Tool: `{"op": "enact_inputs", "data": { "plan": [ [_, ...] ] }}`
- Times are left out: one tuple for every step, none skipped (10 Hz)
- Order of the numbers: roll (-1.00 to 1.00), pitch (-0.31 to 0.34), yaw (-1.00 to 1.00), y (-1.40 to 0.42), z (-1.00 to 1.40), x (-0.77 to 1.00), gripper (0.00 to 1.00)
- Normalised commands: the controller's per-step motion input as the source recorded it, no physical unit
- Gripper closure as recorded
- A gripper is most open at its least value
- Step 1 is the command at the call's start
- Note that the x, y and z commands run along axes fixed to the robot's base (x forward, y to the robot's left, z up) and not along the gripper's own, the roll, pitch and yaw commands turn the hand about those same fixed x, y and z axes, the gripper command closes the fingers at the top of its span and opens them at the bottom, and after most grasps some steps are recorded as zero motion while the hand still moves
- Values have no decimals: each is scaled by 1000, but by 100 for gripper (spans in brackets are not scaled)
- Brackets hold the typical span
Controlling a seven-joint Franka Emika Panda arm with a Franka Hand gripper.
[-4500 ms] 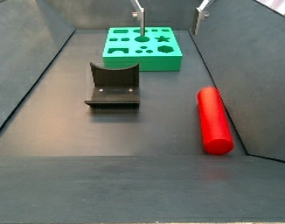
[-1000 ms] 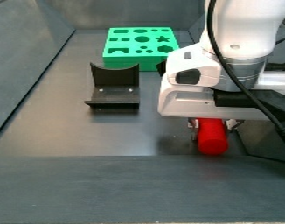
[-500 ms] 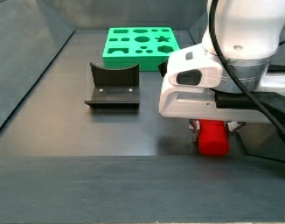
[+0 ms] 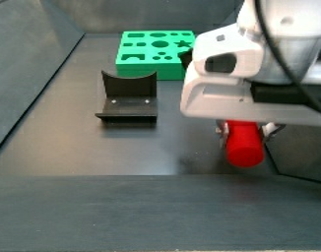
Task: Pick up the round object. Move up. Place the round object on the fixture. Regrasp the round object. Move to above the board. Insert the round object.
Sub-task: Move up, then place the round object on the fixture.
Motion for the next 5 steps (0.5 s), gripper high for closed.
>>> {"op": "enact_inputs", "data": {
  "plan": [
    [75, 103, -9, -11, 294, -26, 100],
    [95, 109, -9, -11, 185, -22, 100],
    [0, 0, 0, 0, 1000, 0, 100],
    [0, 5, 2, -1, 1000, -1, 100],
    [12, 29, -2, 0, 1000, -13, 100]
  ]
}}
